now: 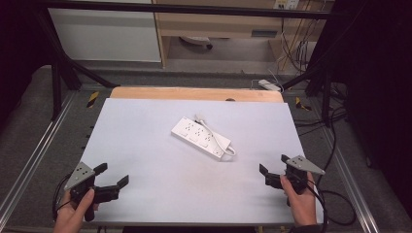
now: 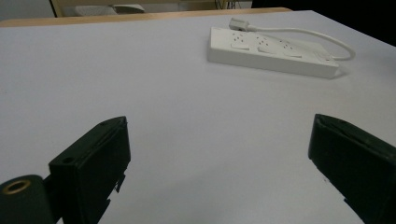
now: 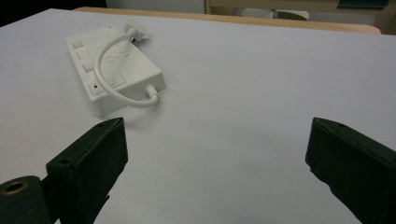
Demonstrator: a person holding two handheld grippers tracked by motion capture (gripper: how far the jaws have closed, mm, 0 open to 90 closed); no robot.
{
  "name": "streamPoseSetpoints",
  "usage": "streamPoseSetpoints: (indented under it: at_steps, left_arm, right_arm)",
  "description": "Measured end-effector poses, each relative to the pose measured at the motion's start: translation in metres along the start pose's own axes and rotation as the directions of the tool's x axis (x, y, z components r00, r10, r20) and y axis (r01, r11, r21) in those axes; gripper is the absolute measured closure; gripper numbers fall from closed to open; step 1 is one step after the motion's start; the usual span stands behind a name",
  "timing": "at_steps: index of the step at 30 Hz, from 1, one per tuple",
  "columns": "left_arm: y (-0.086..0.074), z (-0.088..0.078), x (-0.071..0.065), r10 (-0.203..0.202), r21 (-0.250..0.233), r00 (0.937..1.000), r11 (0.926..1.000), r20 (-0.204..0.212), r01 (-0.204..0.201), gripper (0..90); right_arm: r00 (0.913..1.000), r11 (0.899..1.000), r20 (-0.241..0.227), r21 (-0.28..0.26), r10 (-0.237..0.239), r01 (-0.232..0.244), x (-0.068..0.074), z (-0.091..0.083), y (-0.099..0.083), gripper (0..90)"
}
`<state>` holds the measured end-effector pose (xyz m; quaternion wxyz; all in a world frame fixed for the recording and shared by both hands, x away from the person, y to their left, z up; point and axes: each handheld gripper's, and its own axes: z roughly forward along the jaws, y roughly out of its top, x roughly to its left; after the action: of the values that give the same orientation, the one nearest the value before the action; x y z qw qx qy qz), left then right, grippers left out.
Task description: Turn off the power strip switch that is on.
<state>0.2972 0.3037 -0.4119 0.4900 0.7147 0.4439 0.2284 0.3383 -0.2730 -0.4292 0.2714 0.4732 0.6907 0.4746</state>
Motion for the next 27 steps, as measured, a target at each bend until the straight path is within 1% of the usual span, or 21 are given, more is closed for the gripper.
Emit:
streamPoseSetpoints:
  at_steps: [2,7,9,11,16,20,21,25,26,27]
  left_arm:
    - [0.0,0.0,0.0,0.0,0.003,1.0,1.0,0.0,0.0,5.6]
    - [0.0,0.001,-0.001,0.007,0.013,1.0,0.9999,0.001,-0.007,5.6]
    - [-0.001,0.001,-0.001,0.004,0.013,1.0,0.9999,0.002,-0.005,5.6]
    - [-0.001,0.001,-0.001,0.002,0.014,1.0,0.9999,0.0,-0.002,5.6]
    - [-0.001,0.001,-0.001,0.002,0.016,1.0,0.9999,0.002,-0.002,5.6]
    - [-0.001,0.002,-0.001,0.005,0.018,1.0,0.9998,0.0,-0.005,5.6]
    - [-0.001,0.002,-0.001,0.005,0.019,1.0,0.9998,0.0,-0.005,5.6]
    - [-0.001,0.002,-0.001,0.005,0.02,1.0,0.9998,0.0,-0.005,5.6]
    - [-0.001,0.002,-0.001,0.005,0.021,1.0,0.9998,0.0,-0.005,5.6]
    - [-0.001,0.002,-0.001,0.005,0.021,1.0,0.9998,-0.001,-0.005,5.6]
  right_arm:
    - [1.0,1.0,-0.001,-0.006,-0.005,0.005,0.001,-0.001,0.001,5.1]
    - [0.9997,0.999,-0.021,-0.045,-0.009,0.009,0.009,-0.006,0.01,5.0]
    - [0.9996,0.999,-0.023,-0.05,-0.014,0.012,0.011,-0.007,0.011,4.9]
    - [0.9993,0.998,-0.026,-0.059,-0.026,0.025,0.018,-0.007,0.017,4.5]
    - [0.9989,0.997,-0.026,-0.06,-0.039,0.038,0.028,-0.005,0.028,3.7]
    - [0.999,0.997,-0.01,-0.059,-0.043,0.042,0.034,-0.003,0.035,3.4]
    - [0.9987,0.997,-0.005,-0.057,-0.05,0.05,0.035,-0.002,0.036,3.4]
    - [0.9991,0.998,0.002,-0.046,-0.042,0.042,0.037,0.0,0.041,3.3]
    - [0.9996,0.999,0.001,-0.041,-0.029,0.029,0.038,0.002,0.043,3.2]
    - [0.9996,0.999,0.001,-0.041,-0.029,0.029,0.038,0.002,0.043,3.2]
